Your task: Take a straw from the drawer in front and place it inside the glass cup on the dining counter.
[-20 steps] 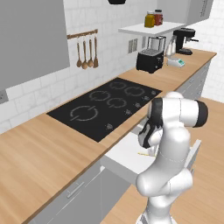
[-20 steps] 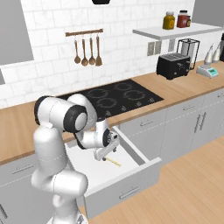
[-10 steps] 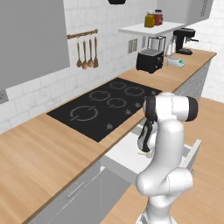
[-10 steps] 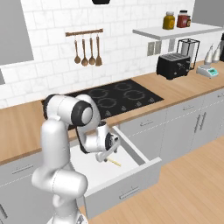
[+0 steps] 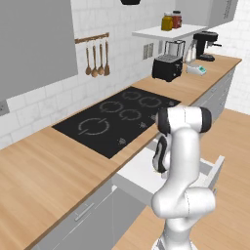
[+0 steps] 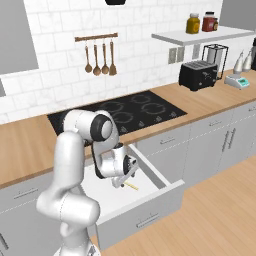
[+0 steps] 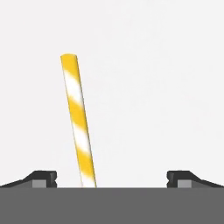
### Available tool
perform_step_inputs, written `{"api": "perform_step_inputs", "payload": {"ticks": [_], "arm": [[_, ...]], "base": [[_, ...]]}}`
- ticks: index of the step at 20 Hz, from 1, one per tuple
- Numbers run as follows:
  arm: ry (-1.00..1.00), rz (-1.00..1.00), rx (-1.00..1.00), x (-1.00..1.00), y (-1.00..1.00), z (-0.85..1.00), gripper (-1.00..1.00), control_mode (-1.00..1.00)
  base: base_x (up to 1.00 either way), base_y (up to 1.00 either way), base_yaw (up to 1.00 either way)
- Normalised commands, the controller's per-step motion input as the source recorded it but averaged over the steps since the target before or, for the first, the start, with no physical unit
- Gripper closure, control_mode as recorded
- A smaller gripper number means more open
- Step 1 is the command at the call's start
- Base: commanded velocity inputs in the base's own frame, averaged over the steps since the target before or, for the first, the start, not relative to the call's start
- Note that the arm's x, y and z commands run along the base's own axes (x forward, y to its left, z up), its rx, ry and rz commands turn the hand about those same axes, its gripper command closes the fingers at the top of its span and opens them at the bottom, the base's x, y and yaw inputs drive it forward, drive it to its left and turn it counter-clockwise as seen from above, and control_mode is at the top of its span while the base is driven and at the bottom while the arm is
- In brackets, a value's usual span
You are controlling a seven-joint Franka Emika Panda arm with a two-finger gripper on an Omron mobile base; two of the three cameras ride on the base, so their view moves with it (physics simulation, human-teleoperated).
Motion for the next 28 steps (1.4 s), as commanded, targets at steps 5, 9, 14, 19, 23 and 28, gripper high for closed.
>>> {"api": "perform_step_inputs", "payload": {"ticks": [5, 9, 14, 19, 23, 28], "arm": [[0.0, 0.02, 0.03, 0.03, -0.16, -0.55, -1.0, -1.0], [0.0, 0.02, 0.07, 0.0, -0.19, -0.61, 1.0, -1.0], [0.0, 0.0, 0.09, -0.3, -0.55, -0.85, 1.0, -1.0], [0.0, 0.0, 0.08, -0.51, -0.74, -1.0, 1.0, -1.0], [0.0, 0.0, 0.04, -0.53, -0.72, -1.0, 1.0, -1.0], [-0.04, -0.04, 0.0, -0.85, -0.53, -1.0, 1.0, -1.0]], "base": [[0.0, 0.0, 0.0], [0.0, 0.0, 0.0], [0.0, 0.0, 0.0], [0.0, 0.0, 0.0], [0.0, 0.0, 0.0], [0.0, 0.0, 0.0]]}}
